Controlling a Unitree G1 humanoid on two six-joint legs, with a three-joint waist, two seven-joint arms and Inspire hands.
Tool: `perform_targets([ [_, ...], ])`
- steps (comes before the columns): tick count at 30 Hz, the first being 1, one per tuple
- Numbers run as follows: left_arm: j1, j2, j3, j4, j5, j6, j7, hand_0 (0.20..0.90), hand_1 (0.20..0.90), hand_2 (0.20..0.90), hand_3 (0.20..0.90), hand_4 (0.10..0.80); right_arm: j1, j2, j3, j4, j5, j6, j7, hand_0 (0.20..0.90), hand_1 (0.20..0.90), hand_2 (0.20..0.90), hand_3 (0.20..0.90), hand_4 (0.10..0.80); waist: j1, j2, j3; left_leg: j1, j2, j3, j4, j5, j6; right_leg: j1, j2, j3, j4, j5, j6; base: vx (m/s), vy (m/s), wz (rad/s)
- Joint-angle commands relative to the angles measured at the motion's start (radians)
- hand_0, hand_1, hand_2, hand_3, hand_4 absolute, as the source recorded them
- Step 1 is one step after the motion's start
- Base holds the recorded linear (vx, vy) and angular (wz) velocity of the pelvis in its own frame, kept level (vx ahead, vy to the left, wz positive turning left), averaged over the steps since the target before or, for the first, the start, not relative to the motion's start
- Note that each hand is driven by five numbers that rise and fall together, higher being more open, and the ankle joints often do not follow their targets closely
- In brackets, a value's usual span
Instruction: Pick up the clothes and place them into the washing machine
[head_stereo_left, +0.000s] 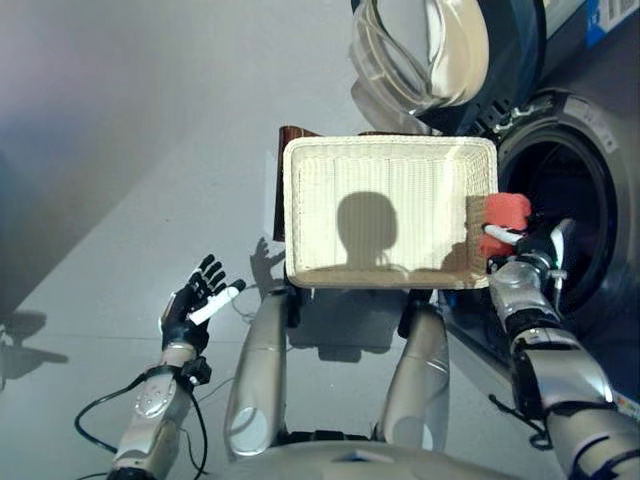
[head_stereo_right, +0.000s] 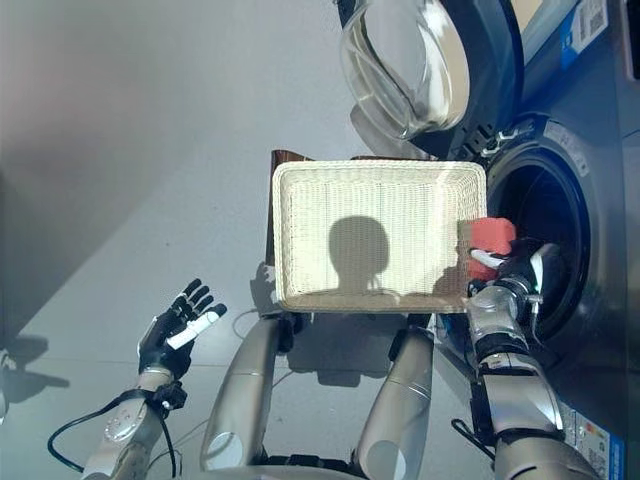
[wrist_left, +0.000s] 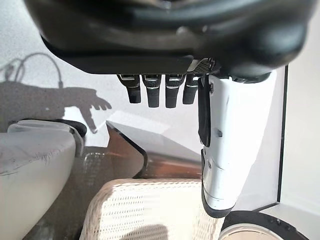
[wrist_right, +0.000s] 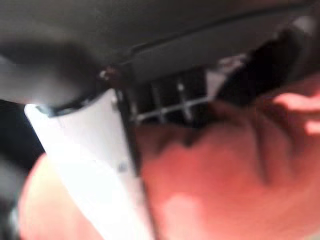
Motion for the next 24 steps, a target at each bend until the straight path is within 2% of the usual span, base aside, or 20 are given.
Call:
perform_targets([
  [1, 0.037, 0.051, 0.004, -0.017, -0.019, -0.070, 0.007, 0.900, 0.900, 0.900, 0.900, 0.800, -0.012, -0.078, -0.079, 0.022, 0.283, -0.163, -0.016, 0.200, 0.200, 0.200, 0.200, 0.300, 0.010, 0.022, -0.069, -0.013, 0.064, -0.077, -0.072, 0.052, -0.100, 0.009, -0.018, 0.003, -0.060, 0.077, -0.015, 0.031, -0.032, 0.02],
  [2, 0.035, 0.051, -0.001, -0.017, -0.022, -0.069, 0.007, 0.900, 0.900, 0.900, 0.900, 0.800, -0.010, -0.079, -0.094, 0.034, 0.335, -0.182, 0.007, 0.200, 0.200, 0.200, 0.200, 0.300, 0.012, 0.026, -0.072, -0.013, 0.064, -0.079, -0.072, 0.052, -0.101, 0.012, -0.018, 0.002, -0.059, 0.074, -0.014, 0.037, -0.019, 0.02],
  [3, 0.034, 0.049, -0.008, -0.019, -0.031, -0.065, 0.005, 0.900, 0.900, 0.900, 0.900, 0.800, -0.027, -0.065, -0.153, 0.026, 0.493, -0.246, 0.044, 0.200, 0.200, 0.200, 0.200, 0.300, 0.013, 0.036, -0.077, -0.009, 0.066, -0.082, -0.075, 0.051, -0.103, 0.012, -0.019, 0.000, -0.050, 0.066, -0.013, 0.048, -0.022, 0.02],
  [7, 0.033, 0.045, -0.039, -0.014, -0.046, -0.049, -0.004, 0.900, 0.900, 0.900, 0.900, 0.800, -0.068, -0.033, -0.245, 0.040, 0.808, -0.360, 0.127, 0.200, 0.200, 0.200, 0.200, 0.300, 0.021, 0.050, -0.087, 0.006, 0.068, -0.077, -0.091, 0.052, -0.106, 0.015, -0.018, -0.001, -0.048, 0.056, -0.010, 0.030, -0.003, 0.05],
  [11, 0.040, 0.054, -0.072, -0.036, -0.066, -0.022, -0.007, 0.900, 0.900, 0.900, 0.900, 0.800, -0.122, 0.002, -0.343, 0.060, 1.073, -0.441, 0.155, 0.200, 0.200, 0.200, 0.200, 0.300, 0.029, 0.072, -0.094, 0.004, 0.064, -0.077, -0.092, 0.051, -0.107, 0.016, -0.022, 0.001, -0.041, 0.045, -0.008, 0.005, 0.000, 0.01],
  [18, 0.061, 0.054, -0.106, -0.051, -0.098, 0.005, -0.012, 0.900, 0.900, 0.900, 0.900, 0.800, -0.169, -0.004, -0.436, 0.018, 1.255, -0.553, 0.137, 0.200, 0.200, 0.200, 0.200, 0.300, 0.031, 0.103, -0.098, -0.008, 0.062, -0.073, -0.073, 0.040, -0.106, -0.005, -0.027, 0.016, -0.011, 0.028, -0.006, 0.002, 0.002, 0.00],
  [24, 0.069, 0.063, -0.107, -0.048, -0.098, 0.000, -0.010, 0.900, 0.900, 0.900, 0.900, 0.800, -0.170, -0.126, -0.479, 0.048, 1.243, -0.579, 0.064, 0.200, 0.200, 0.200, 0.200, 0.300, 0.024, 0.122, -0.108, -0.020, 0.063, -0.070, -0.041, 0.022, -0.106, -0.028, -0.030, 0.033, 0.020, 0.012, -0.004, 0.003, 0.002, -0.01],
])
